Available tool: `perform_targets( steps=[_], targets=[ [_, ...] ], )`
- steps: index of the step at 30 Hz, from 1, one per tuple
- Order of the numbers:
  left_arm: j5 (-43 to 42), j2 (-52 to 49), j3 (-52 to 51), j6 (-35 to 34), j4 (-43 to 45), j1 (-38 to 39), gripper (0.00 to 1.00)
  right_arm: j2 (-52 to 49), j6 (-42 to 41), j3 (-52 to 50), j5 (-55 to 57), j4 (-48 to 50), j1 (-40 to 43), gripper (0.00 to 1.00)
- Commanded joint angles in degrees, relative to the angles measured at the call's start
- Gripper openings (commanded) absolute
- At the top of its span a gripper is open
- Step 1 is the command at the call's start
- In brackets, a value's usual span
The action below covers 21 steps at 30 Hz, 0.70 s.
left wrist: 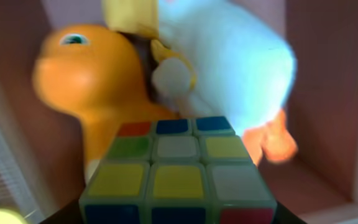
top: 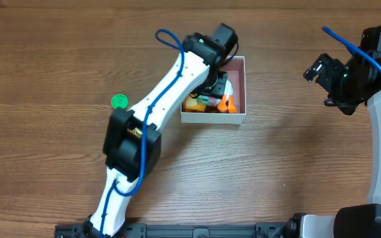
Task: Pack container
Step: 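Carry the Rubik's cube right and release it into the box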
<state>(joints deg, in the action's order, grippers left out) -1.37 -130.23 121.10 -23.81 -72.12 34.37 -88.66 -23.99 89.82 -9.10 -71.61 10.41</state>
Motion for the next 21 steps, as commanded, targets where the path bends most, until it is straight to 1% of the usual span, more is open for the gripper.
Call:
perform_targets(
  steps=[1,2,3,5,6,8,9,10,11,12,13,14,16,19,21],
  targets=[
    [-2.69,-2.54,0.02,-1.53,1.46,0.44,0.54,-0.04,-0.26,0.11,-0.15,0.17,0.11,1.00],
    [-3.78,-2.58,0.04,-1.55,1.55,0.44,0.56,-0.04,-0.26,0.11,-0.15,0.17,0.11,1.00],
    [-4.44,-2.10,0.28,-1.53,1.49,0.37,0.65,-0.04,-0.26,0.11,-0.15,0.17,0.11,1.00],
    [-4.66,-0.79,1.57,-1.53,0.22,0.13,0.76,-0.04,-0.26,0.11,-0.15,0.17,0.11,1.00],
    [-4.61,0.13,2.56,-1.51,-0.87,0.04,0.85,-0.04,-0.26,0.11,-0.17,0.17,0.11,1.00],
    [-3.85,2.62,4.46,-1.51,-4.02,0.04,0.84,-0.04,-0.26,0.11,-0.15,0.17,0.11,1.00],
    [-2.97,3.72,4.50,-1.51,-4.48,0.07,0.82,-0.04,-0.26,0.11,-0.17,0.17,0.11,1.00],
    [-2.36,4.31,4.50,-1.49,-4.59,0.17,0.77,-0.04,-0.26,0.11,-0.15,0.17,0.11,1.00],
    [-1.79,4.37,4.50,-1.51,-4.57,0.20,0.66,-0.04,-0.26,0.11,-0.17,0.17,0.11,1.00],
    [-1.53,4.35,4.44,-1.51,-4.59,0.17,0.47,-0.04,-0.26,0.11,-0.17,0.17,0.11,1.00],
    [-1.31,4.31,4.22,-1.51,-4.48,0.17,0.34,-0.04,-0.26,0.11,-0.17,0.17,0.11,1.00],
    [-1.27,4.31,4.22,-1.53,-4.22,0.17,0.24,-0.04,-0.26,0.11,-0.15,0.17,0.11,1.00],
    [-2.34,4.31,4.22,-1.53,-3.78,0.24,0.19,-0.04,-0.26,0.11,-0.17,0.17,0.11,1.00],
    [-2.75,4.31,4.22,-1.53,-3.85,1.62,0.18,-0.04,-0.26,0.11,-0.15,0.17,0.11,1.00],
    [-1.25,4.26,4.20,-1.51,-3.87,2.69,0.21,-0.04,-0.26,0.11,-0.15,0.17,0.11,1.00]
  ],
)
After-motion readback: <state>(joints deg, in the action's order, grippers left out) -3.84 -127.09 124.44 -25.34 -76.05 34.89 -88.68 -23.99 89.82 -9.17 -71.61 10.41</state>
